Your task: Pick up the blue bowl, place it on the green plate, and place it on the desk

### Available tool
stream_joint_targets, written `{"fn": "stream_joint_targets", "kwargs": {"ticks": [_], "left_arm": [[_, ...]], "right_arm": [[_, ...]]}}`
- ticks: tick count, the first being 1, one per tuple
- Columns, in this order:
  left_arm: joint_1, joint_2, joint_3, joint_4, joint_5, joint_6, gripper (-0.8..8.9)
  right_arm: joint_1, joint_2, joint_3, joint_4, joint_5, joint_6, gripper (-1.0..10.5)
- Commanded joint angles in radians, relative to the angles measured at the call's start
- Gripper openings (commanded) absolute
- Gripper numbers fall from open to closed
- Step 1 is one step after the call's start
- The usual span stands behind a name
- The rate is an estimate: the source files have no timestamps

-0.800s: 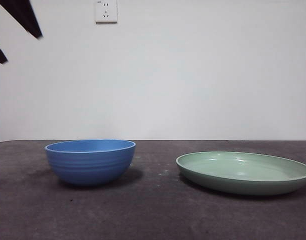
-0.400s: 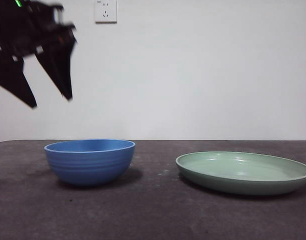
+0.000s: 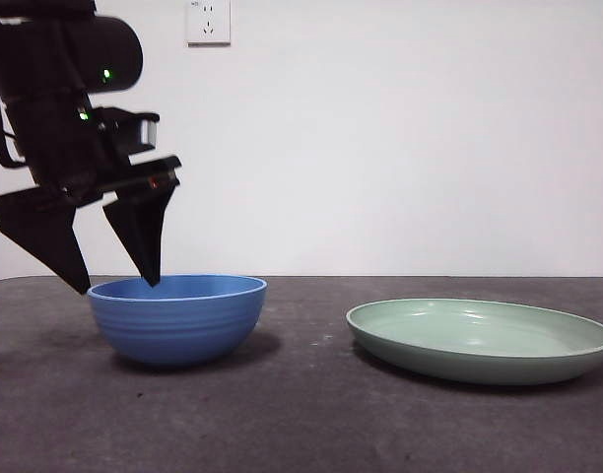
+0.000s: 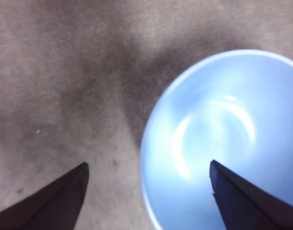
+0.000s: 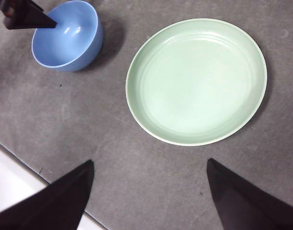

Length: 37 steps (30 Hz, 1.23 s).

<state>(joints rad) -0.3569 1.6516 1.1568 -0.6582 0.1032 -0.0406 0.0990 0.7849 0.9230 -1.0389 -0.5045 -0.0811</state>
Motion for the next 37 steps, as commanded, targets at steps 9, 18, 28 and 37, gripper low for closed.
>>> {"fn": "stream_joint_targets", "kwargs": {"ticks": [9, 18, 28, 37], "left_arm": [[-0.006, 0.076, 0.02, 0.02, -0.003, -0.002, 2.58], [-0.005, 0.075, 0.021, 0.025, -0.003, -0.007, 0.15], [-0.019, 0.031, 0.057, 0.016, -0.002, -0.042, 0.15], [-0.111, -0.03, 0.194, -0.032, 0.054, -0.081, 0.15]], "right_arm": [[0.004, 0.005, 0.019, 0.013, -0.003, 0.003, 3.8], [0.004, 0.005, 0.019, 0.014, 0.0, 0.002, 3.8], [0.004, 0.005, 0.019, 0.013, 0.0, 0.003, 3.8], [0.004, 0.005, 0.019, 0.013, 0.0, 0.003, 3.8]]}}
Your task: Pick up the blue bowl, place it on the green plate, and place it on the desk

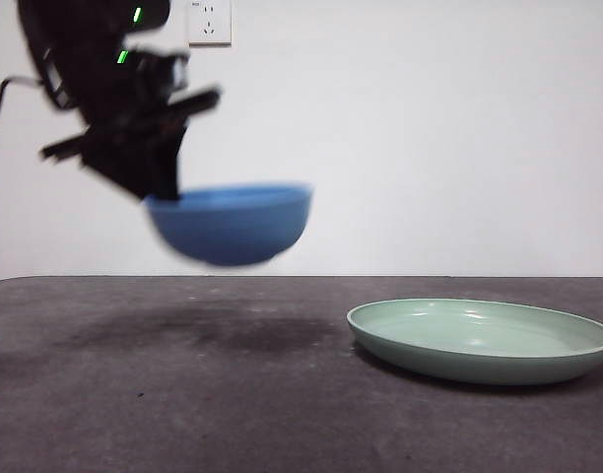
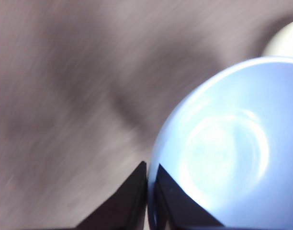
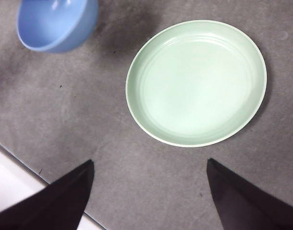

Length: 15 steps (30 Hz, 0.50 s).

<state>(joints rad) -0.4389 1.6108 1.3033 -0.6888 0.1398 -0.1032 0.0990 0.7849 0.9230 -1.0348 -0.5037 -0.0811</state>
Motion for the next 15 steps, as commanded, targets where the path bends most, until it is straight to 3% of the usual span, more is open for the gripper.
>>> {"fn": "stream_joint_targets", "kwargs": {"ticks": [1, 7, 15], "left_arm": [[-0.046, 0.011, 0.065, 0.002, 0.018, -0.02, 0.15], [-0.143, 0.027, 0.142, 0.042, 0.017, -0.045, 0.15], [-0.224, 0.176, 0.282, 0.047, 0.017, -0.048, 0.15]], "right_arm": [[0.004, 0.005, 0.019, 0.009, -0.001, 0.005, 3.8], [0.003, 0.004, 0.019, 0.01, 0.01, 0.024, 3.8], [0.003, 0.002, 0.019, 0.009, 0.007, 0.029, 3.8]]}}
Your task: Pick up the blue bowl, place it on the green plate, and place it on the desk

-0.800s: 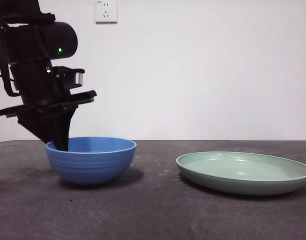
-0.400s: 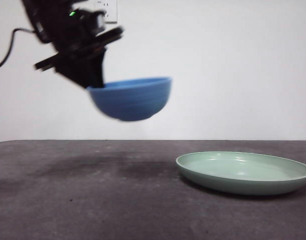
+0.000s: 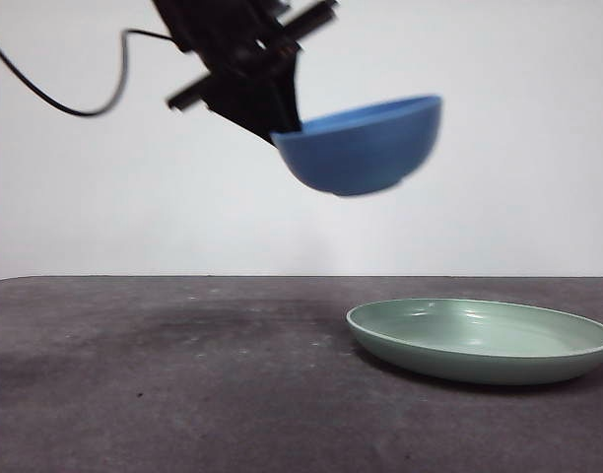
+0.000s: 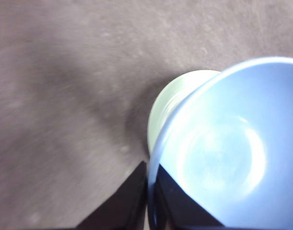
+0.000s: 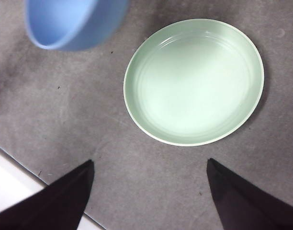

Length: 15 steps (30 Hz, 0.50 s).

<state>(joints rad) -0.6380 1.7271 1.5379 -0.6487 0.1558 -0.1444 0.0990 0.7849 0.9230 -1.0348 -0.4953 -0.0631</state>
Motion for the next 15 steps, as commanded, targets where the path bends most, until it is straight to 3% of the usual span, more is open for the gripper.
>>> {"fn": "stream_joint_targets", "kwargs": {"ticks": [1, 15], "left_arm": [[-0.035, 0.084, 0.069, 0.004, 0.001, -0.007, 0.15], [-0.121, 0.406, 0.307, -0.039, 0.0, -0.002, 0.15]], "right_arm": [[0.004, 0.002, 0.019, 0.009, -0.002, 0.011, 3.8], [0.003, 0.002, 0.019, 0.01, -0.001, 0.011, 3.8]]}}
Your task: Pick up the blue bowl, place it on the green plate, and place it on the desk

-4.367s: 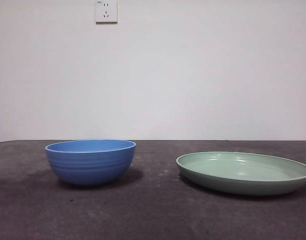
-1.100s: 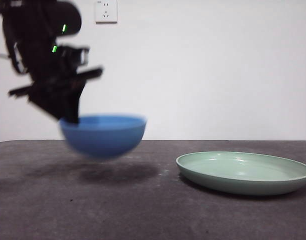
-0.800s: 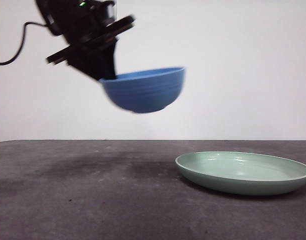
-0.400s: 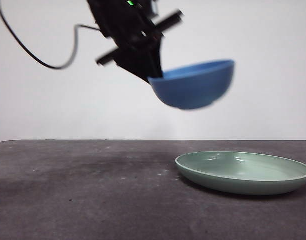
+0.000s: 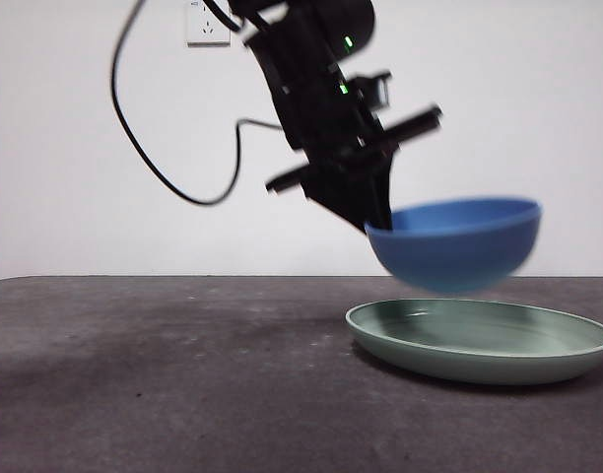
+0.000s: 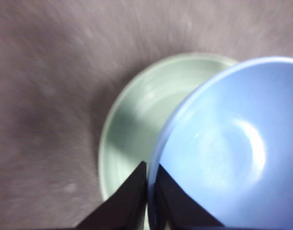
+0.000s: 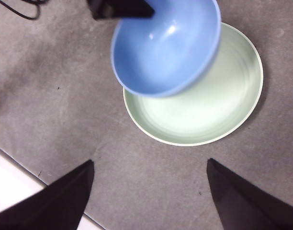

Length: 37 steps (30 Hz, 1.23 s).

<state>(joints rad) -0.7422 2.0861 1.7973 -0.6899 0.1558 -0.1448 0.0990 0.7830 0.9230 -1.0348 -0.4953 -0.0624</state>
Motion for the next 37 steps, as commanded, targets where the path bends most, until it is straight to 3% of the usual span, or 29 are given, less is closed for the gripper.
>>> {"fn": "stream_joint_targets", "kwargs": {"ticks": [1, 13, 18, 22, 29, 37], "left_arm": [[-0.019, 0.062, 0.053, 0.005, -0.002, 0.0, 0.15], [-0.028, 0.138, 0.064, 0.003, -0.002, 0.002, 0.24], [-0.031, 0.134, 0.064, -0.025, 0.0, 0.002, 1.89], [-0.031, 0.102, 0.066, -0.031, 0.0, 0.002, 2.21], [-0.013, -0.106, 0.067, -0.06, 0.0, 0.017, 2.21], [0.076, -0.438, 0.037, -0.132, 0.0, 0.029, 2.21]], "right_arm": [[0.003, 0.004, 0.019, 0.009, -0.001, 0.01, 3.8], [0.003, 0.005, 0.019, 0.01, -0.001, 0.01, 3.8], [0.003, 0.005, 0.019, 0.01, -0.001, 0.01, 3.8], [0.003, 0.005, 0.019, 0.01, -0.001, 0.01, 3.8], [0.003, 0.005, 0.019, 0.011, -0.001, 0.01, 3.8], [0.003, 0.005, 0.019, 0.011, -0.001, 0.01, 3.8]]}}
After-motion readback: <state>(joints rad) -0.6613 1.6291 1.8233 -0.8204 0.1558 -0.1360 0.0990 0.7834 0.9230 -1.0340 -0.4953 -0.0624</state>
